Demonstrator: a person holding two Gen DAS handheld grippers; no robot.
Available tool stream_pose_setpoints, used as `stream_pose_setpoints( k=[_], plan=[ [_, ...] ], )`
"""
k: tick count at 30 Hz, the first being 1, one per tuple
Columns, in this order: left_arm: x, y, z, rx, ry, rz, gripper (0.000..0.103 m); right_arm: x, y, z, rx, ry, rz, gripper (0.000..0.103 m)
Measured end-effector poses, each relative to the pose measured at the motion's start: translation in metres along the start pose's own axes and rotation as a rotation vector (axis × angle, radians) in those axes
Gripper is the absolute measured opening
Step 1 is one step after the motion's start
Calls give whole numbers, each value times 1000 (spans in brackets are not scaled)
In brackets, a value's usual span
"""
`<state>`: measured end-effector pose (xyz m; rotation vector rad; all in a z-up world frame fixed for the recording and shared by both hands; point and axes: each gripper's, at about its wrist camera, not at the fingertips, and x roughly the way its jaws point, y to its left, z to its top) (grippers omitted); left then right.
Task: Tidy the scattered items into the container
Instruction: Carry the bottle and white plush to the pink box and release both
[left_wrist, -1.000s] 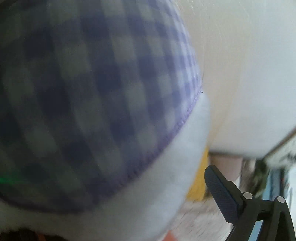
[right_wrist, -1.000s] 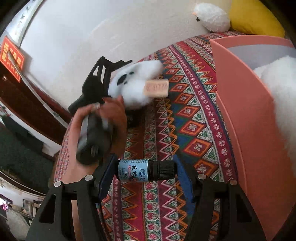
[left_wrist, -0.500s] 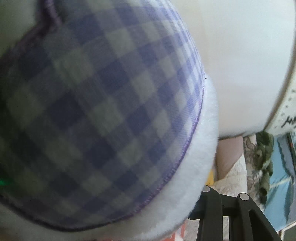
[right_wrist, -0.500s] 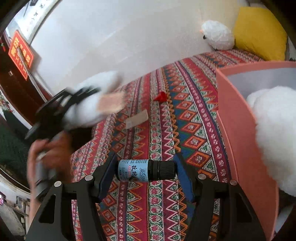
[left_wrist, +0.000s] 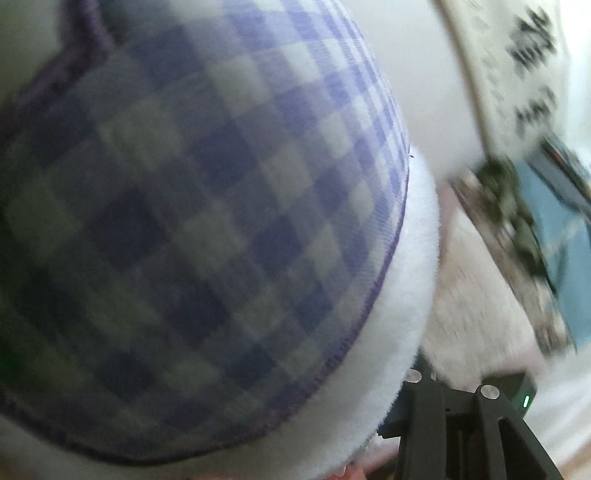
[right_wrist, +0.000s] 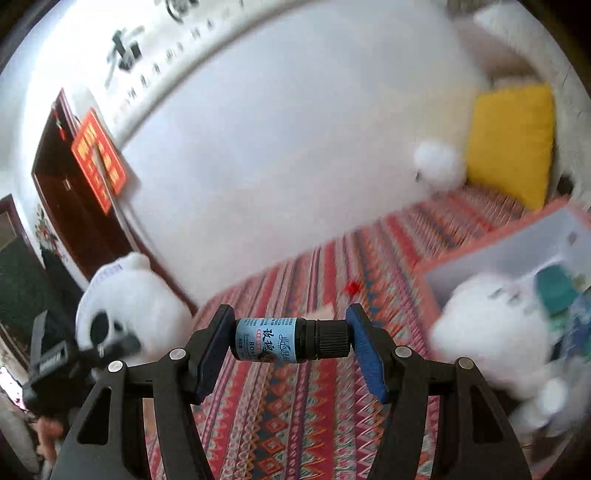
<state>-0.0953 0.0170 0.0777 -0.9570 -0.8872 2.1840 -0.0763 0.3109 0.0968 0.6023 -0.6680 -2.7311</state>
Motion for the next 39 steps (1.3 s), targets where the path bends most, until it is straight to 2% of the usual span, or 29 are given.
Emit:
stream_pose_setpoints(
  k=[3,6,10,15,17,19,21,26,28,29,36,38,39],
  plan=[
    [22,-50,-19,95,77,-70,52,-55,-6,16,7,-106,-41,65],
    [58,-97,-38,191,156,-108,52,-104,-21,30,38,-198,-86,65],
    [122,-150,-53,260,294,-172,52,-161,-63,48,102,-316,-190,66],
    [210,-196,-66,307,441,-218,53,-205,-127,56,192,-388,-356,66],
    [251,-208,-73,310,504,-230,53,-206,-146,56,216,-384,-373,65],
    [291,-212,-78,295,566,-231,53,-206,-163,55,237,-377,-386,66],
    [326,-204,-82,264,620,-212,57,-205,-180,55,258,-370,-398,66],
    [363,-149,-86,199,679,-88,78,-195,-217,60,278,-328,-402,66],
    [377,-127,-87,173,702,-37,78,-184,-217,60,257,-294,-390,65],
    [371,-119,-86,174,690,-13,79,-177,-215,61,240,-273,-385,66],
    [247,-78,-64,254,465,155,93,-116,-177,55,137,-111,-311,66],
    [221,-71,-60,278,400,205,94,-98,-167,52,114,-70,-298,67],
    [219,-74,-62,291,367,233,94,-90,-166,50,104,-49,-338,75]
  ],
)
